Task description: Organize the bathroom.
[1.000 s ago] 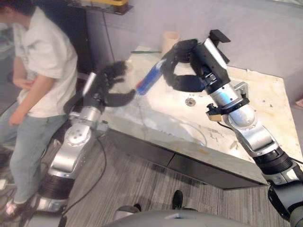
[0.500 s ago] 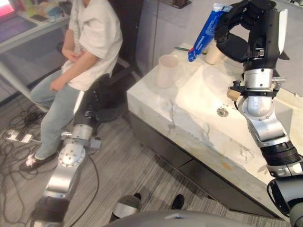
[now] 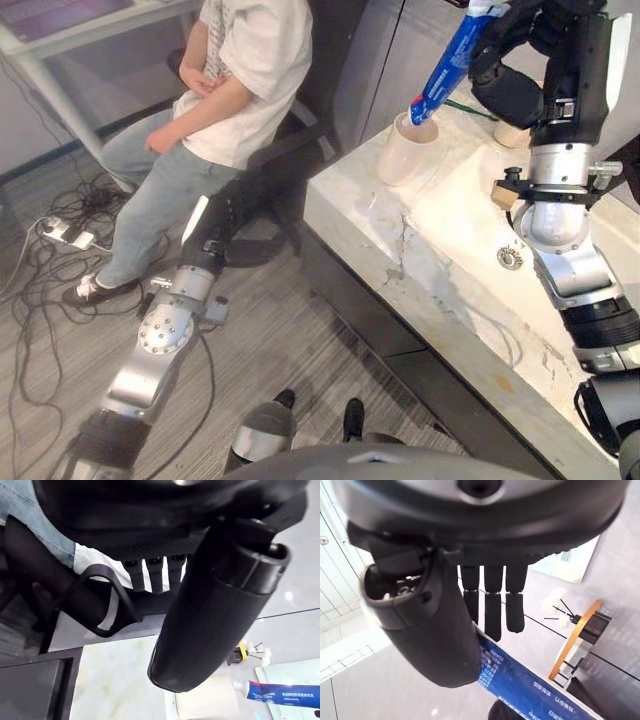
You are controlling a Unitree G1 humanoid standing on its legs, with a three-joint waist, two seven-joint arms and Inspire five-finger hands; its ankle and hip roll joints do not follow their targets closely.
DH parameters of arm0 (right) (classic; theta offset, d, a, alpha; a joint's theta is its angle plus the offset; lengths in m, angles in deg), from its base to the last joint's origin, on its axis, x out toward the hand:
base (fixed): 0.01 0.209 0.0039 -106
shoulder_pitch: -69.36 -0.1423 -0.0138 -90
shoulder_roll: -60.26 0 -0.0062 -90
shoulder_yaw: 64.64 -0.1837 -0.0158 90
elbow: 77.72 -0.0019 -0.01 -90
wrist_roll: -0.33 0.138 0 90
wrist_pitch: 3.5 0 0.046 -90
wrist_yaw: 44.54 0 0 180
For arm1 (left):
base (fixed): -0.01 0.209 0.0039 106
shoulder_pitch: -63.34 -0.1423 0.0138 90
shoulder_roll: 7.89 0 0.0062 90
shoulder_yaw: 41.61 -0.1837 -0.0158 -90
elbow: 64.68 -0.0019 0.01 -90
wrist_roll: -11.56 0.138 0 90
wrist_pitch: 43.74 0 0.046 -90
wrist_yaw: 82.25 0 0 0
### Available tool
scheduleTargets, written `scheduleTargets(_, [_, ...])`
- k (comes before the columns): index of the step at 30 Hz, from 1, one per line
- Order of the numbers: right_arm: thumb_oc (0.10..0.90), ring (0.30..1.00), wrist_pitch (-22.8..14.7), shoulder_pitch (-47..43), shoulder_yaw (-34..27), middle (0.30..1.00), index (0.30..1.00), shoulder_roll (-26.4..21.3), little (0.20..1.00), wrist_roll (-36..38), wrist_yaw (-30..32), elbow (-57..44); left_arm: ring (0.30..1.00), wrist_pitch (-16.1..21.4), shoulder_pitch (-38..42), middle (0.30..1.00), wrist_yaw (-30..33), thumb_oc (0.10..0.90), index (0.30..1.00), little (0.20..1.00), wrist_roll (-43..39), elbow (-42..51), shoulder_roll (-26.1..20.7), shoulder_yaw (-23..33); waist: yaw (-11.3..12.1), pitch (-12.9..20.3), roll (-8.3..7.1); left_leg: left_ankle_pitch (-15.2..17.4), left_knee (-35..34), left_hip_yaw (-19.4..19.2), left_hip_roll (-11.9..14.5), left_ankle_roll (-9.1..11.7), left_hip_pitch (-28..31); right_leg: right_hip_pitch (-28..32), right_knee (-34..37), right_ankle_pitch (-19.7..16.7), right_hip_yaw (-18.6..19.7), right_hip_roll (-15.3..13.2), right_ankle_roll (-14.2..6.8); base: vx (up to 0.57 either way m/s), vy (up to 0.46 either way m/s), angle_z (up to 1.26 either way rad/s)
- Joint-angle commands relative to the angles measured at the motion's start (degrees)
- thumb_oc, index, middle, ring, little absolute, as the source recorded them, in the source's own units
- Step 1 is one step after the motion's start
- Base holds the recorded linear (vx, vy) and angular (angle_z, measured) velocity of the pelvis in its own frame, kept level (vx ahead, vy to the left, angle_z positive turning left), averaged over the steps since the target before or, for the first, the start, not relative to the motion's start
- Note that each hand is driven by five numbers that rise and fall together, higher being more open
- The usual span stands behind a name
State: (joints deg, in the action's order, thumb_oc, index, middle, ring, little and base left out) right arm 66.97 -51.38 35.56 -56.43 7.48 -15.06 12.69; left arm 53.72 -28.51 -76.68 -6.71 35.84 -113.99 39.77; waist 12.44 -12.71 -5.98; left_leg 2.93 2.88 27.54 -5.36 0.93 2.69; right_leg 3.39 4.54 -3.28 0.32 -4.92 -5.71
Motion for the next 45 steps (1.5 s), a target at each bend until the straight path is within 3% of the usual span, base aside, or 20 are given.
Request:
scheduleTargets(1, [0.4,0.3,-3.89,-8.67,-3.13,0.3,0.3,-3.02,0.3,-1.49,4.29,-2.88,0.9,7.09,1.73,0.9,0.65,0.8,0.9,0.9,-1.76,6.64,-1.72,0.23,-0.67,7.9,1.2,-1.97,-6.57,-6.07,-2.5,-4.05,0.62,-2.35,0.46,-2.03,-1.95,2.75,-0.24,0.1,-0.045,0.01])
scheduleTargets(15, [0.4,0.3,-3.19,-7.02,-2.06,0.3,0.3,-4.21,0.3,-2.9,3.77,-0.41,0.9,6.0,0.67,0.9,1.47,0.8,0.9,0.9,-1.54,6.82,-1.49,0.27,-1.24,8.14,1.94,-1.76,-5.76,-7.85,-1.8,-3.37,0.36,-1.38,0.39,-0.87,-2.96,2.45,0.41,0.07,-0.009,0.02])
scheduleTargets(29, [0.4,0.3,-1.84,-1.59,-2.94,0.3,0.3,-2.32,0.3,-4.21,2.86,-0.02,0.9,8.09,-1.44,0.9,-1.31,0.8,0.9,0.9,-1.8,8.38,-2.25,2.72,-1.77,7.51,2.82,-1.49,-5.36,-8.82,-0.96,-2.9,0.63,0.33,-0.13,1.14,-4.24,2.91,1.5,0.11,-0.037,0.04])
scheduleTargets(37, [0.408,0.312,-0.96,1.48,-3.61,0.312,0.312,-1.27,0.312,-3.12,0.97,-0.78,0.9,7.21,-1.84,0.9,-2.18,0.8,0.9,0.9,-1.92,9.14,-1.88,2.93,-1.75,6.86,2.99,-1.46,-5.12,-9.15,-0.42,-2.64,0.5,0.52,-0.85,2.06,-5.6,2.82,1.9,0.07,-0.017,0.06])
scheduleTargets(38, [0.544,0.516,-0.8,1.59,-3.58,0.516,0.516,-1.22,0.516,-3.02,0.87,-0.74,0.9,7.19,-1.86,0.9,-2.21,0.8,0.9,0.9,-1.87,9.19,-1.89,2.89,-1.74,6.81,2.98,-1.47,-5.16,-9.15,-0.38,-2.62,0.52,0.54,-0.87,2.11,-5.71,2.82,1.92,0.02,-0.021,0.06])
scheduleTargets(39, [0.8,0.9,-0.39,1.72,-3.54,0.9,0.9,-1.12,0.9,-2.83,0.78,-0.67,0.9,7.2,-1.83,0.9,-2.22,0.8,0.9,0.9,-1.9,9.07,-1.93,2.75,-1.77,6.71,2.98,-1.47,-5.25,-9.17,-0.31,-2.59,0.56,0.59,-0.9,2.23,-5.95,2.81,1.96,0.01,-0.012,0.07])
scheduleTargets(45, [0.8,0.9,3.94,3.77,-3.93,0.9,0.9,-0.68,0.9,-1.27,-0.37,-0.4,0.9,7.06,-2.07,0.9,-2.07,0.8,0.9,0.9,-2.06,8.91,-1.93,2.48,-2.23,6.51,3.06,-1.45,-5.27,-9.7,-0.21,-2.43,0.65,0.84,-0.99,2.49,-6.5,2.78,2.02,0.0,0.009,0.07])
